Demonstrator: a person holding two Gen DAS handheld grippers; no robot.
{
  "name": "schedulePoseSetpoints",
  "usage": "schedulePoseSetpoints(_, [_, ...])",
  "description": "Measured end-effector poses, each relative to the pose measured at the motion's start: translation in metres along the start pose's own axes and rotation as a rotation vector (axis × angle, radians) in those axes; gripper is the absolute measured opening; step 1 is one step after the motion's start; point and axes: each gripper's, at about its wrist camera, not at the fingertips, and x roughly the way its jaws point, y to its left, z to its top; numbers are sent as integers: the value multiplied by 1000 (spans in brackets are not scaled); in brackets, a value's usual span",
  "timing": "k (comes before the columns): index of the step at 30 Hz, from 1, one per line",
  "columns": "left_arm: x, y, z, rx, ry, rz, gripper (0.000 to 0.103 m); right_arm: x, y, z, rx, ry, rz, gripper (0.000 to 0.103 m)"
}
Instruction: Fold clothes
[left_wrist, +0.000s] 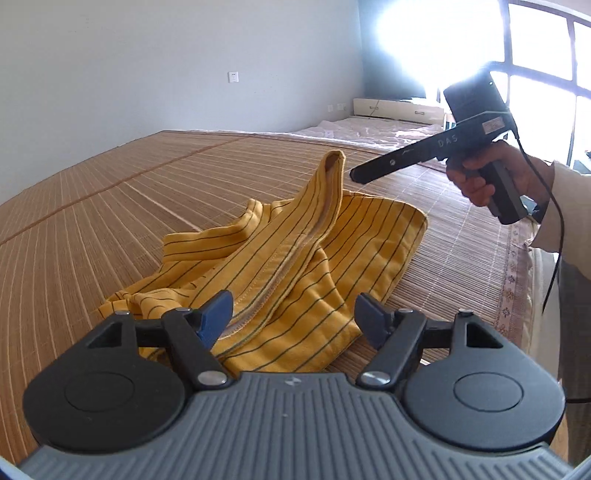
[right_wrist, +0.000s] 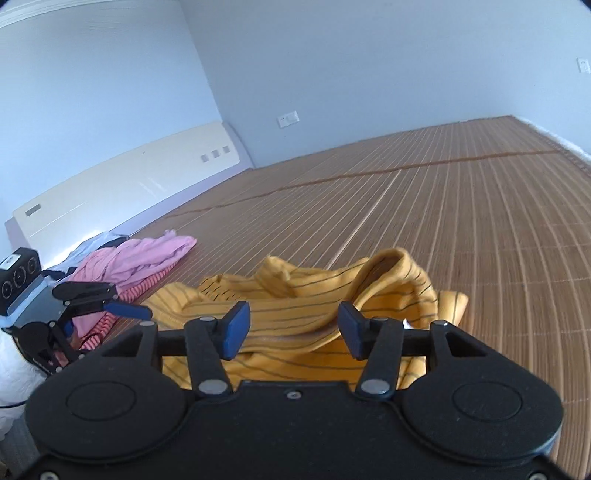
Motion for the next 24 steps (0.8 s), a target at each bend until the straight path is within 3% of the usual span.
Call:
schedulePoseSetpoints(3, [12, 0, -7, -27, 75, -98, 81, 11, 3, -6, 4, 51, 8, 56])
schedulePoseSetpoints(6, [25, 4, -16, -12, 156, -22, 81, 10, 4, -8, 9, 72, -1, 60])
schedulePoseSetpoints(12, [26, 37, -6, -113, 110, -17, 81, 17, 1, -13, 9, 132, -73, 62])
schedulePoseSetpoints(15, [23, 66, 12, -153, 47, 91, 81, 18, 0, -16, 14, 133, -75, 62])
schedulePoseSetpoints(19, [23, 94, 35, -142, -87, 404, 81, 13, 0, -16, 8, 107, -97, 62])
schedulePoseSetpoints(22, [18, 105, 49, -158, -122, 456, 81, 13, -3, -12, 10, 62, -132, 63])
schedulePoseSetpoints(24, [11, 104, 50, -193, -125, 439, 81, 17, -8, -9, 22, 79, -118, 61])
